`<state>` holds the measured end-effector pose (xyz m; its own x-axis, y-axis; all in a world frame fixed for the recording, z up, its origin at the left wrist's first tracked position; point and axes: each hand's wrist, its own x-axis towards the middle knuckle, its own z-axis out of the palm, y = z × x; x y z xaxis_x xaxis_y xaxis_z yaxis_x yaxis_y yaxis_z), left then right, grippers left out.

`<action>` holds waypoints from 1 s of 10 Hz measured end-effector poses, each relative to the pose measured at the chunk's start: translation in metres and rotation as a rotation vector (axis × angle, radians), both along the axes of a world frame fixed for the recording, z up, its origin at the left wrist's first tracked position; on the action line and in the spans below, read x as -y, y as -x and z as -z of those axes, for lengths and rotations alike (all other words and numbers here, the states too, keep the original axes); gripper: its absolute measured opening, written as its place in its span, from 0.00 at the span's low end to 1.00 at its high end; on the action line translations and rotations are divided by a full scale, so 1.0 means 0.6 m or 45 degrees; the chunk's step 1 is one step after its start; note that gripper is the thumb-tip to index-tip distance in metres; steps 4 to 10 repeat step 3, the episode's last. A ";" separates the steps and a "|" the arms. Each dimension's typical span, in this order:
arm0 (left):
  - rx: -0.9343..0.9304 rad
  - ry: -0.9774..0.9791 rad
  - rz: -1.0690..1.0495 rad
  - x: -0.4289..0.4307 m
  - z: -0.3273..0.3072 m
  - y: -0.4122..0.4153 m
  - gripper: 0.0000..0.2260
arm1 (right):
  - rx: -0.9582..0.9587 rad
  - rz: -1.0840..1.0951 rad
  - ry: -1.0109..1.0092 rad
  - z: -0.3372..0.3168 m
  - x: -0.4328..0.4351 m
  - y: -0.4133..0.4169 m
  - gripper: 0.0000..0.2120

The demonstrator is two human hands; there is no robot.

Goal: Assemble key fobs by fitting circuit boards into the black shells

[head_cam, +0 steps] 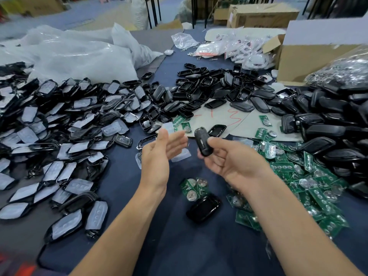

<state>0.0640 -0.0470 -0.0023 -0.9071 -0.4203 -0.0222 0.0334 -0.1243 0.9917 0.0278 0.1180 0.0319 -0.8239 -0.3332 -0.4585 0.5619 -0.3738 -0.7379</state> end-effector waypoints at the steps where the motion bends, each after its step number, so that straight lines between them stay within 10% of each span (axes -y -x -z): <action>1: -0.010 0.036 0.000 0.002 0.004 -0.005 0.21 | -0.069 0.420 0.592 -0.031 -0.091 0.026 0.21; 2: -0.018 0.203 0.004 -0.002 -0.004 -0.003 0.15 | -0.202 0.523 0.742 -0.054 -0.153 0.032 0.27; 3: -0.291 0.404 -0.083 -0.019 -0.023 -0.026 0.12 | -0.261 0.347 0.366 -0.056 -0.161 0.015 0.25; 10: -0.291 0.404 -0.083 -0.019 -0.023 -0.026 0.12 | -0.261 0.347 0.366 -0.056 -0.161 0.015 0.25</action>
